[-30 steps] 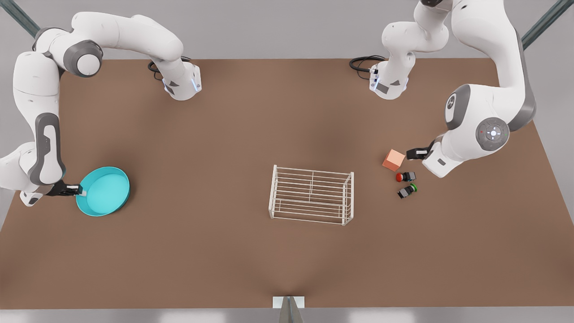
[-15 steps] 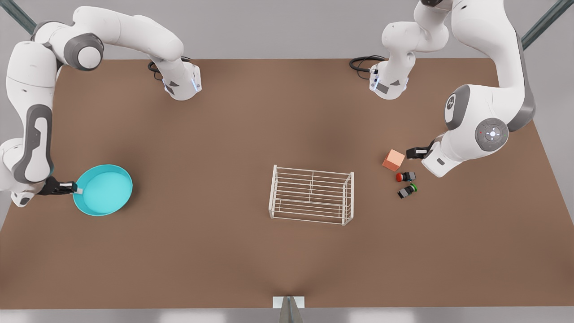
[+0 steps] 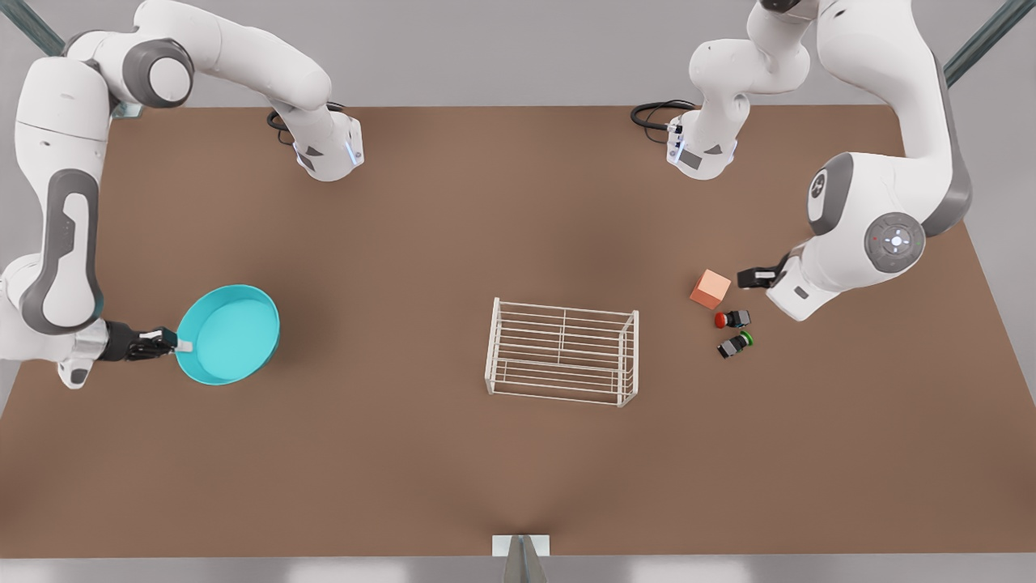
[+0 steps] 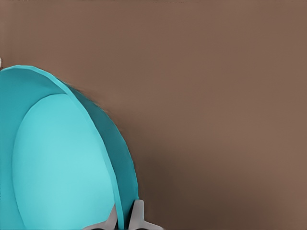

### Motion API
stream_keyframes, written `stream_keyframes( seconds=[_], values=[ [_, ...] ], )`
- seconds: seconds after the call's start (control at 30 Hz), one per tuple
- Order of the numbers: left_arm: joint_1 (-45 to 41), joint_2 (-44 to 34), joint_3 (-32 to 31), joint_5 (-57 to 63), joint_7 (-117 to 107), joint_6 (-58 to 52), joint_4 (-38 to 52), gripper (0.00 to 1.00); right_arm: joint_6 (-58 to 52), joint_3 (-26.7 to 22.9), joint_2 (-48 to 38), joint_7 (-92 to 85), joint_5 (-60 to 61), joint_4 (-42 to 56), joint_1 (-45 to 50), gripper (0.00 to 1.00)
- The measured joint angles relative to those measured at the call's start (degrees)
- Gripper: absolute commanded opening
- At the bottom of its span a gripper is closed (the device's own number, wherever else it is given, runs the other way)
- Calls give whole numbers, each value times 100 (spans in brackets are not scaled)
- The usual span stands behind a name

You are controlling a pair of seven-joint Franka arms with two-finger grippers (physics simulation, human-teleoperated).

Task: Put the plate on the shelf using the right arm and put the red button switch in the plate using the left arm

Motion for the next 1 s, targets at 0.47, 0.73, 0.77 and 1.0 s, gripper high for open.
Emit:
stream_keyframes(
  seconds=[0.47, 0.73, 0.77, 1.0],
  values=[
    [20, -103, 1, 28, -255, 115, 16, 100, -334, 838, -349, 1585, 220, 499, 1736, 24],
    [-136, -151, -328, 67, -366, 155, 15, 100, 82, 840, -255, 3123, 352, 924, 3191, 24],
    [-118, -148, -326, 82, -376, 181, 13, 100, 165, 837, -196, 3323, 357, 1013, 3340, 24],
    [-4, -376, -284, 357, -571, 245, -364, 100, 978, 815, 289, 4692, 372, 1443, 4360, 24]
  ],
)
